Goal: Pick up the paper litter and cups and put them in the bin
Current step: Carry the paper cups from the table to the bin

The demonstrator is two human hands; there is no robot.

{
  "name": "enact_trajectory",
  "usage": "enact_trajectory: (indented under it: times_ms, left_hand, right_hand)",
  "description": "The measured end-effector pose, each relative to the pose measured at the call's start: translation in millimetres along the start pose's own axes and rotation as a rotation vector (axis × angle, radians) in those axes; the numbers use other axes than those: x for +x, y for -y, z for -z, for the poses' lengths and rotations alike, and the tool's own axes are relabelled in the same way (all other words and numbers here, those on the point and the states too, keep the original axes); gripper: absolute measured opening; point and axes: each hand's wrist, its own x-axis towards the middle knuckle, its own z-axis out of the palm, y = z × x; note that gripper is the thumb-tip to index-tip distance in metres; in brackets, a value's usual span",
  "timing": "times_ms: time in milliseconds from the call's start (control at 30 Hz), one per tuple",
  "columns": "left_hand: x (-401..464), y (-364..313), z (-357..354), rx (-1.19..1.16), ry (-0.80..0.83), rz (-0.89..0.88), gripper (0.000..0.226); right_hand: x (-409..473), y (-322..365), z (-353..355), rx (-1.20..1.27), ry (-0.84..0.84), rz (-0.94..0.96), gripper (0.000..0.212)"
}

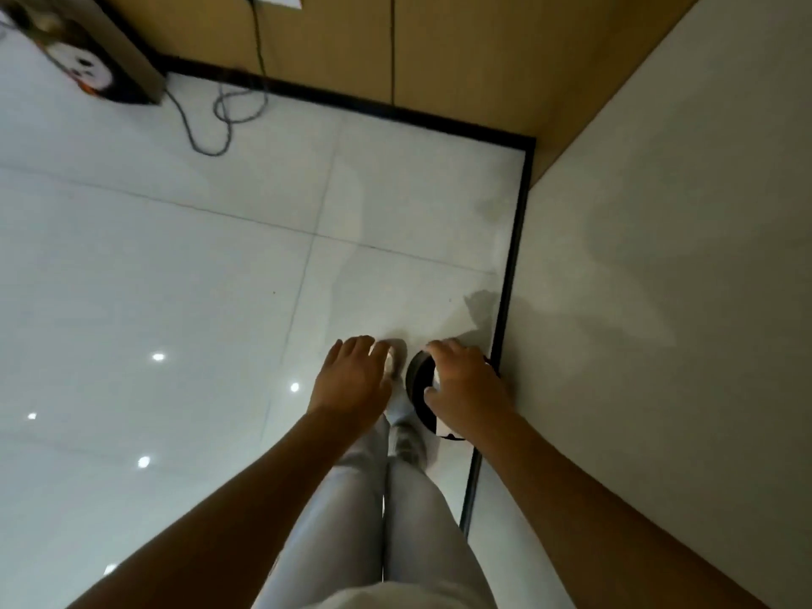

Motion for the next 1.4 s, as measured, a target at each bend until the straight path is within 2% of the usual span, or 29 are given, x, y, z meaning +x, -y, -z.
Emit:
enact_trajectory:
  times_ms: [167, 467, 667, 967, 1233, 1400]
  left_hand:
    - [-115, 35, 43, -0.057, -0.104, 0.244, 0.049]
    - [-318, 150, 59, -0.254, -0.285, 0.677, 0.042]
    - [-466, 250, 33, -0.394, -0.41, 0.936, 0.042]
    - [-660, 364, -33, -0.54, -0.447, 1.254, 0.042]
    - [-740, 449, -68, -0.693, -0.456, 1.439, 0.041]
    - [-766, 556, -63, -0.756, -0.471, 1.508, 0.039]
  right_hand:
    - [-52, 108, 23, -0.223, 0.055, 0.22, 0.052]
    - [-126, 318, -13, -0.519, 0.109, 0.58, 0.045]
    - [-176, 478, -96, -0.642, 0.164, 0.78, 0.047]
    - [-265, 662, -237, -0.753, 0.269, 1.075, 0.049]
    - [-286, 790, -322, -0.91, 0.356, 1.235, 0.053]
    - [-256, 904, -367, -0.952, 0.39, 1.277, 0.056]
